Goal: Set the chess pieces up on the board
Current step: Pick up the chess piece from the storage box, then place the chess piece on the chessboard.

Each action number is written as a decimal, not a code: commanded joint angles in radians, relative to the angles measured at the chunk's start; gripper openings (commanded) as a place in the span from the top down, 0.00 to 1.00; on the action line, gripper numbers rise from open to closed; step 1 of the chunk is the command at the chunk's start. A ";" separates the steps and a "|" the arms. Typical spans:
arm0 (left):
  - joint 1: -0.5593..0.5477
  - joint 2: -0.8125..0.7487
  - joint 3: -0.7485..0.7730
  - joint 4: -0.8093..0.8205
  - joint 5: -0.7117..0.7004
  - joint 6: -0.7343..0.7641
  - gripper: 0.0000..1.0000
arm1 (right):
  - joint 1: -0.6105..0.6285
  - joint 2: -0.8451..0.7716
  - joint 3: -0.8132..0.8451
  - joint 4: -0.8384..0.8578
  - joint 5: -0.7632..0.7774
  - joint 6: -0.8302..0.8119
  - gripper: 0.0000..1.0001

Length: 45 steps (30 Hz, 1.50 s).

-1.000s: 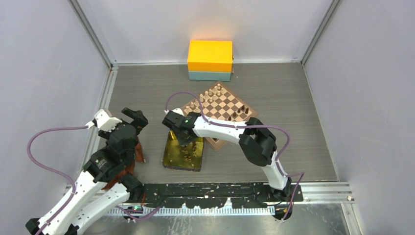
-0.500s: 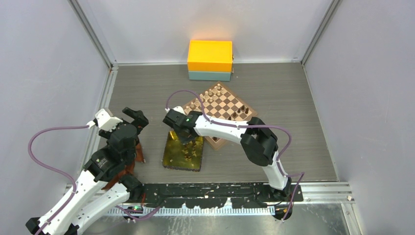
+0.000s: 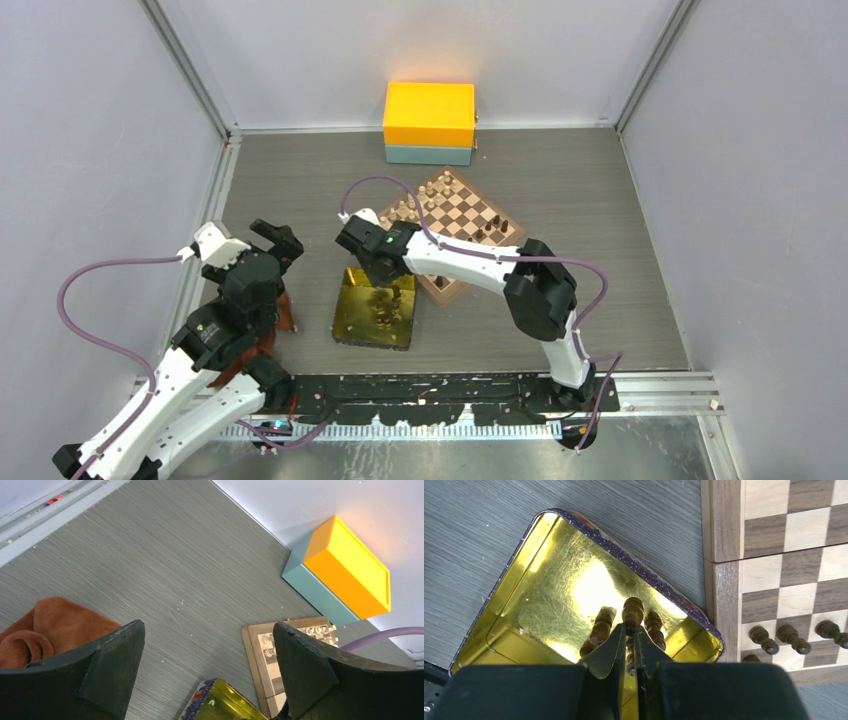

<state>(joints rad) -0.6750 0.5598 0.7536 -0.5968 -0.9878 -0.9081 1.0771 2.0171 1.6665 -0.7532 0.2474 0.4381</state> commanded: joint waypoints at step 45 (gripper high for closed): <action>-0.005 0.043 -0.005 0.012 0.022 -0.048 0.00 | -0.704 -0.413 -0.280 -0.067 -0.233 -0.203 0.99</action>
<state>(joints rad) -0.6750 0.5934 0.7448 -0.6041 -0.9501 -0.9401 0.3809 1.5658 1.3548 -0.8680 0.0849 0.2523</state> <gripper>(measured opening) 0.996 0.145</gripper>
